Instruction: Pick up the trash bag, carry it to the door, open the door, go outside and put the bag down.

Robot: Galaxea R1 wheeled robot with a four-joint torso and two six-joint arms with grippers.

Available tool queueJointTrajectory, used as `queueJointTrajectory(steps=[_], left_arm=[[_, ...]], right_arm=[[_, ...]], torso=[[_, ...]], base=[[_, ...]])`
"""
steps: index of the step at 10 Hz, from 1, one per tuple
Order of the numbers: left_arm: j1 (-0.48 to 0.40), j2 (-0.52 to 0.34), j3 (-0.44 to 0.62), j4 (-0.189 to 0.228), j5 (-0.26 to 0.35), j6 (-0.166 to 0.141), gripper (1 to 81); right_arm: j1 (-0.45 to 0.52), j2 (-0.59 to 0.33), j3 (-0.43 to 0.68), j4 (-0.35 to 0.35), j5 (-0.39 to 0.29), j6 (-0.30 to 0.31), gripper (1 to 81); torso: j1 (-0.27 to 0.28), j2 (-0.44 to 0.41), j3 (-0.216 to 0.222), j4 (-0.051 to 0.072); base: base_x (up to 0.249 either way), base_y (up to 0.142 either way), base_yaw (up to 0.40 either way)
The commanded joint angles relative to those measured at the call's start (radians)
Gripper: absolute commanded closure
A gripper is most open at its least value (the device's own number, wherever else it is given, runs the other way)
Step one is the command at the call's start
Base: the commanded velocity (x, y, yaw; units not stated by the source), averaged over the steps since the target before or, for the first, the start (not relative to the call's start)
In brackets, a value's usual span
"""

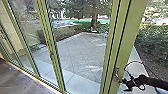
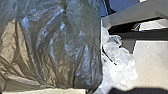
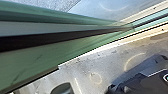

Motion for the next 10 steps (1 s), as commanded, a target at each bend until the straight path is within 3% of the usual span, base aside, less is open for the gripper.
queueJointTrajectory(steps=[1, 7, 10], left_arm=[[-0.015, -0.004, 0.002, -0.008, 0.069, 0.003, 81.1], [0.002, -0.01, 0.002, -0.005, 0.073, 0.006, 81.1], [0.005, -0.01, 0.002, -0.003, 0.073, 0.006, 81.1]], right_arm=[[-0.001, 0.036, -0.031, -0.164, -0.01, 0.062, 1.0], [0.057, 0.033, -0.006, -0.166, 0.032, 0.061, 1.0], [0.063, 0.032, 0.014, -0.166, 0.084, 0.056, 1.0]], torso=[[0.0, 0.0, 0.0, 0.0], [0.0, 0.0, -0.002, 0.0], [-0.002, -0.001, -0.002, 0.0]], base=[[0.0, 0.0, 0.0], [0.0, 0.0, 0.0], [0.083, 0.0, 0.0]])
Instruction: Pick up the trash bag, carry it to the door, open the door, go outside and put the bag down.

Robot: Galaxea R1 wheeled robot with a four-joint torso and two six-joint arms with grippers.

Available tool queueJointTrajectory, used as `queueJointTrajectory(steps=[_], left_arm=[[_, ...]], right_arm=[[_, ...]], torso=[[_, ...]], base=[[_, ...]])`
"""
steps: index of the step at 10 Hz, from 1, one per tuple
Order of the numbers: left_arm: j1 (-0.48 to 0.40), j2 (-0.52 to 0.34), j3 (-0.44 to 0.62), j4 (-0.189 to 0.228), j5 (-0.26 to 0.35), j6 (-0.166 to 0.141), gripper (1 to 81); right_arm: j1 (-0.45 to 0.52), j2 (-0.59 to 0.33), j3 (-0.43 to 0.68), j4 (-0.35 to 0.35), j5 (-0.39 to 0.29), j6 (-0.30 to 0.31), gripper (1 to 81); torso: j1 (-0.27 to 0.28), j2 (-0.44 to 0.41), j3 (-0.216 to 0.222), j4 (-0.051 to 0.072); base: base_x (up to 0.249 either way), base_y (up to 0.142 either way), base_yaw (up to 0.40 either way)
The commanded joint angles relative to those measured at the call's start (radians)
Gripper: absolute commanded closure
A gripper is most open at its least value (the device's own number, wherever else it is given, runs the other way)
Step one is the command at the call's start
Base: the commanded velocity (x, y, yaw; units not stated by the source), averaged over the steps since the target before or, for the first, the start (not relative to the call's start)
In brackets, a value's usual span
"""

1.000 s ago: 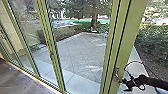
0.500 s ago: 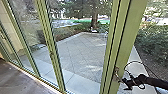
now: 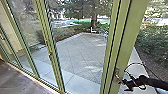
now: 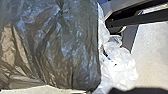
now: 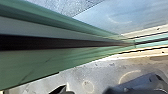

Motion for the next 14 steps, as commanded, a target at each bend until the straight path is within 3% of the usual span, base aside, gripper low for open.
queueJointTrajectory(steps=[1, 4, 8, 11, 14], left_arm=[[-0.027, -0.006, 0.004, -0.004, 0.068, 0.003, 81.1], [-0.027, -0.006, 0.004, -0.005, 0.07, 0.001, 81.1], [-0.027, -0.001, 0.004, -0.004, 0.068, 0.003, 81.1], [-0.025, -0.001, 0.005, -0.002, 0.068, 0.003, 81.1], [-0.016, -0.001, 0.004, 0.001, 0.068, 0.003, 81.1]], right_arm=[[0.06, 0.052, -0.033, -0.084, 0.035, 0.117, 1.0], [0.076, 0.043, -0.015, -0.085, 0.037, 0.104, 1.0], [0.101, -0.038, 0.103, -0.09, 0.066, 0.104, 1.0], [0.138, -0.149, 0.249, -0.091, 0.112, 0.105, 1.0], [0.247, -0.294, 0.368, -0.116, 0.119, 0.105, 1.0]], torso=[[0.0, 0.0, 0.0, 0.0], [-0.001, -0.001, 0.0, -0.001], [0.0, 0.0, -0.001, -0.001], [0.004, 0.003, -0.004, -0.001], [0.006, 0.005, -0.006, -0.001]], base=[[0.104, 0.0, 0.0], [0.104, 0.0, 0.0], [0.069, 0.0, 0.0], [0.0, 0.0, 0.0], [0.0, 0.0, 0.0]])
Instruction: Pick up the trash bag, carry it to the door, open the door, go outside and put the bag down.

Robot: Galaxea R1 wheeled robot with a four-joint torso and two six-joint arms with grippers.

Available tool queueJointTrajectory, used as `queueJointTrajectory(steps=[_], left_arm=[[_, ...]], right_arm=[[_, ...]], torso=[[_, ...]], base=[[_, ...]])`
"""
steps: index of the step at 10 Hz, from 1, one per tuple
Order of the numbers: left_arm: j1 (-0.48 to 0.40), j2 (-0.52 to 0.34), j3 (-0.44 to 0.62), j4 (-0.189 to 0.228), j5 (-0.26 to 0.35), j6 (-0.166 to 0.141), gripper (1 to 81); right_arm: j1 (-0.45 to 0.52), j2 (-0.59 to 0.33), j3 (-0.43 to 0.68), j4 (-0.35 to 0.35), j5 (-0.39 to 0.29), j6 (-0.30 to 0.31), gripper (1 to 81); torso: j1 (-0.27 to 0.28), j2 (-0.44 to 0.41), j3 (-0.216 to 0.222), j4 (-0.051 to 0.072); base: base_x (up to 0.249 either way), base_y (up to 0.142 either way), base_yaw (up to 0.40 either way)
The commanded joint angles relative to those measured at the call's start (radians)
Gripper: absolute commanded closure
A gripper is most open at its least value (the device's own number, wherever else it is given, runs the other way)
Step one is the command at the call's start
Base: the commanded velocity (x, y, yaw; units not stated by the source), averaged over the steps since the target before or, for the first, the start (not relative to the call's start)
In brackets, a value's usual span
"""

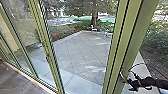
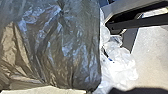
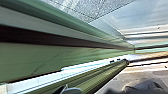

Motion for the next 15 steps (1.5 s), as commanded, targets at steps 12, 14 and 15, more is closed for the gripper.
queueJointTrajectory(steps=[12, 14, 15], left_arm=[[0.004, 0.012, 0.004, 0.005, 0.074, 0.004, 81.1], [0.002, 0.015, 0.004, 0.005, 0.074, 0.004, 81.1], [0.004, 0.015, 0.005, 0.005, 0.074, 0.004, 81.1]], right_arm=[[0.559, -0.29, 0.228, -0.301, -0.179, 0.009, 1.0], [0.617, -0.297, 0.221, -0.357, -0.231, 0.009, 1.0], [0.641, -0.302, 0.221, -0.383, -0.259, 0.009, 1.0]], torso=[[-0.003, 0.001, -0.004, 0.0], [-0.003, 0.001, -0.004, 0.0], [-0.003, 0.001, -0.004, 0.0]], base=[[0.0, 0.0, 0.0], [0.0, 0.0, 0.0], [0.0, 0.0, 0.0]])
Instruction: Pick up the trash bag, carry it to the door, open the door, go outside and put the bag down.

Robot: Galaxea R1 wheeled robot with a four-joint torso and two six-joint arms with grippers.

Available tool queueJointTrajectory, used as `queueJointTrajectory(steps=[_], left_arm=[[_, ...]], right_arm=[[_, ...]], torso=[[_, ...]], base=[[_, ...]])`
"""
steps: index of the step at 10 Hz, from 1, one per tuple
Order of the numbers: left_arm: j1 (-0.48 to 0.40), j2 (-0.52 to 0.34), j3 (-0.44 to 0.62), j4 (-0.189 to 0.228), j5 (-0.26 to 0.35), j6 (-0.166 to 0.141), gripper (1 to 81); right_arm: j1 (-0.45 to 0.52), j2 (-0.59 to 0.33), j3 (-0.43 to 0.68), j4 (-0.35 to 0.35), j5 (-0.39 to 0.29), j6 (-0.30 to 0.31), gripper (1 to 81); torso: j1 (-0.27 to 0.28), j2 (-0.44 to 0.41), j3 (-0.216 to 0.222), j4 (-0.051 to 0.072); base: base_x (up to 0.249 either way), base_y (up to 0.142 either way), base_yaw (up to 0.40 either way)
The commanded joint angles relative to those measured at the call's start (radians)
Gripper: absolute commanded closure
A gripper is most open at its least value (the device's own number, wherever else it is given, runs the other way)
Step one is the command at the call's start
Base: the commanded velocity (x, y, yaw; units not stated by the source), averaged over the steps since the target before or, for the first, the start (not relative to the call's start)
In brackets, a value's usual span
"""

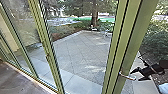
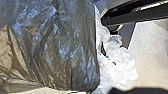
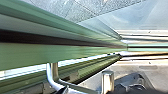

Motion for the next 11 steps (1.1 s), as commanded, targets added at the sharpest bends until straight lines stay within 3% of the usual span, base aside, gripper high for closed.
queueJointTrajectory(steps=[1, 5, 9, 11], left_arm=[[-0.009, 0.001, 0.004, 0.002, 0.074, 0.004, 81.1], [-0.007, 0.002, 0.005, 0.002, 0.074, 0.004, 81.1], [-0.007, 0.009, 0.004, 0.003, 0.072, 0.006, 81.1], [-0.007, 0.012, 0.005, 0.013, 0.072, 0.004, 81.1]], right_arm=[[0.317, -0.059, -0.086, -0.281, 0.066, -0.124, 1.0], [0.348, -0.103, -0.056, -0.353, -0.011, -0.124, 1.0], [0.362, -0.154, -0.02, -0.427, -0.04, -0.133, 1.0], [0.361, -0.171, 0.019, -0.499, -0.045, -0.135, 1.0]], torso=[[0.0, 0.0, 0.0, 0.0], [0.0, 0.0, 0.0, 0.0], [0.002, 0.0, 0.0, 0.0], [0.003, 0.001, 0.0, 0.001]], base=[[0.0, 0.0, 0.0], [0.0, 0.0, 0.0], [0.0, 0.0, 0.0], [0.0, 0.0, 0.0]])
